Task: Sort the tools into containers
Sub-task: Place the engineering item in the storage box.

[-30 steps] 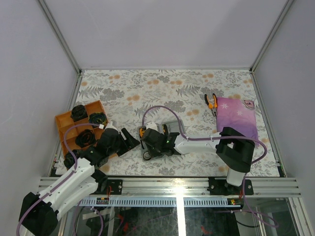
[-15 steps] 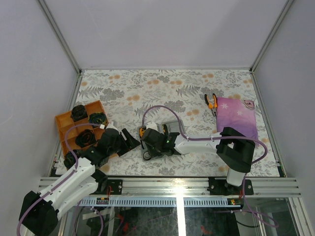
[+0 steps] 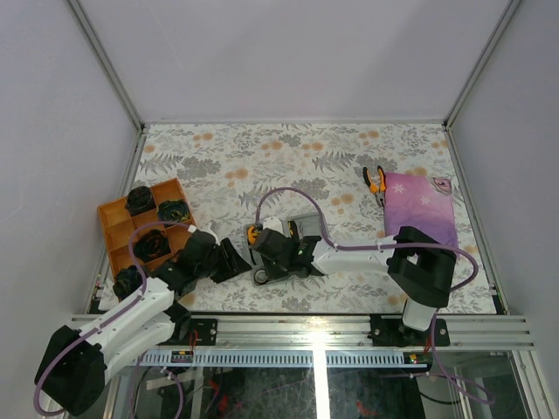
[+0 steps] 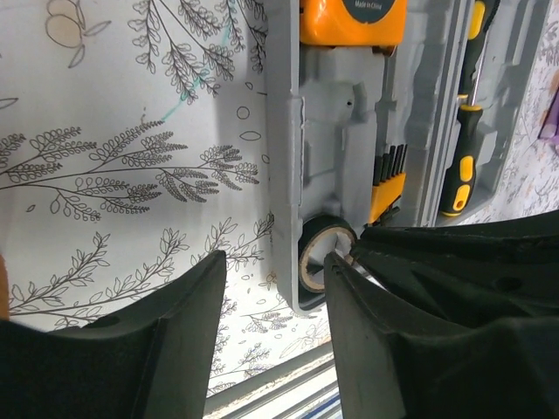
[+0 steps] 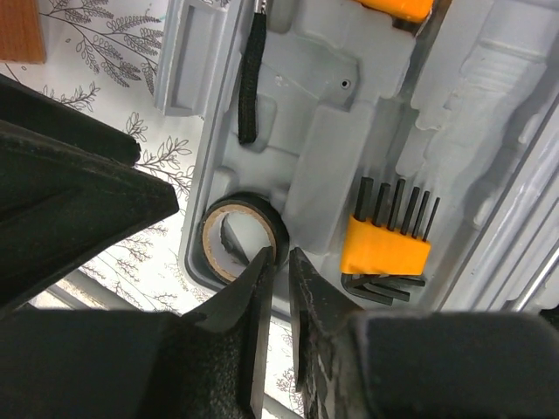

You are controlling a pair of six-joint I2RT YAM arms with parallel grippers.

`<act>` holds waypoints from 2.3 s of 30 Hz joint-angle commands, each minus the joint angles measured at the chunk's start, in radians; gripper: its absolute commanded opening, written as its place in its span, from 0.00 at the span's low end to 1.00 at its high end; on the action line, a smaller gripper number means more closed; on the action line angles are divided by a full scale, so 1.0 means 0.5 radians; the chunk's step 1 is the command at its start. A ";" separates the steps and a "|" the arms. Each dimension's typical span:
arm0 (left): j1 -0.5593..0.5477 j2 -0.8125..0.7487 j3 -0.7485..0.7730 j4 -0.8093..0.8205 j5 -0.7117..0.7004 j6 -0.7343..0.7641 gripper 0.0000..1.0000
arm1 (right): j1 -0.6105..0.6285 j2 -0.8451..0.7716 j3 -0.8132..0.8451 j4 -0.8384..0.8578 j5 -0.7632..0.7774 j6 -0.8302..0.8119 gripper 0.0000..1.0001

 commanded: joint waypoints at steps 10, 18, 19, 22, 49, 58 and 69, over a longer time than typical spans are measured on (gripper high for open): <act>-0.079 0.079 -0.117 0.360 0.182 0.078 0.45 | -0.016 -0.142 -0.071 0.053 0.025 0.060 0.17; -0.107 0.163 -0.111 0.440 0.175 0.108 0.44 | -0.023 -0.151 -0.086 0.109 -0.010 0.060 0.16; -0.107 0.174 -0.114 0.444 0.169 0.111 0.43 | -0.025 -0.149 -0.085 0.114 -0.016 0.061 0.16; -0.111 0.197 -0.116 0.453 0.149 0.114 0.40 | -0.033 -0.143 -0.095 0.132 -0.042 0.061 0.15; -0.128 0.293 -0.152 0.526 0.117 0.109 0.22 | -0.080 -0.065 -0.139 0.233 -0.242 0.082 0.08; -0.140 0.322 -0.155 0.546 0.112 0.109 0.16 | -0.086 -0.027 -0.118 0.221 -0.289 0.075 0.06; -0.159 0.369 -0.158 0.588 0.109 0.106 0.10 | -0.086 0.067 -0.010 0.038 -0.286 0.044 0.03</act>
